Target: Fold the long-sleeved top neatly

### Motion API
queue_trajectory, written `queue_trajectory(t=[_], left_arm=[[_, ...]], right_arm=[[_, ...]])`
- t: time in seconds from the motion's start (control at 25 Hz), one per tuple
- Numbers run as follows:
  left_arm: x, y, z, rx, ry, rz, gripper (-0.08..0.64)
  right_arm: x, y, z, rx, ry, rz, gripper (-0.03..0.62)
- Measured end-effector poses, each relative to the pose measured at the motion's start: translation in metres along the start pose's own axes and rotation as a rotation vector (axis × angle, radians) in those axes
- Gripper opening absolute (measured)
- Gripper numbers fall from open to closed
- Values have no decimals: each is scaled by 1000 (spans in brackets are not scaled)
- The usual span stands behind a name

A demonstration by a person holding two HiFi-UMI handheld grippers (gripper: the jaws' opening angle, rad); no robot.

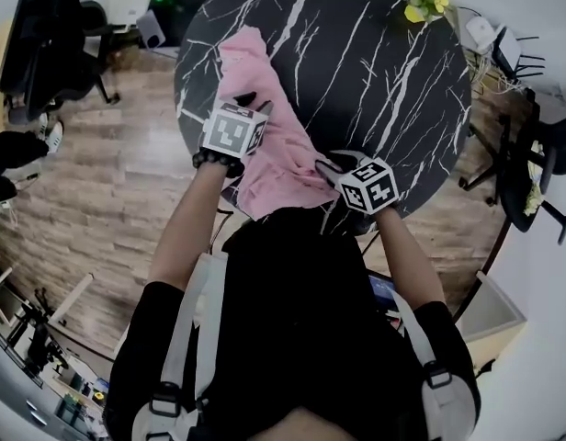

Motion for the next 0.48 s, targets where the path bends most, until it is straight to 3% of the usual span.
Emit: queue_trajectory(t=[0.08,0.2,0.48], left_arm=[[0,-3,0,-3,11,10,130],[-2,-5,4,3,39,17,34],[1,-2,36,52,73,28,54]], right_arm=[[-23,-4,-4,-19,60,53,61],[-53,-2,-10,-20,132,130,41],[-116,5,-31,15,253,208,41]])
Point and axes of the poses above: the fingertips, and each gripper's own axes: z backward along the fingers, x to its right, y out of its top, the point moved 2 cm from there along z, backward along the fingers, and after that the axes turned 14 degrees about x, right-handed, at the moved point
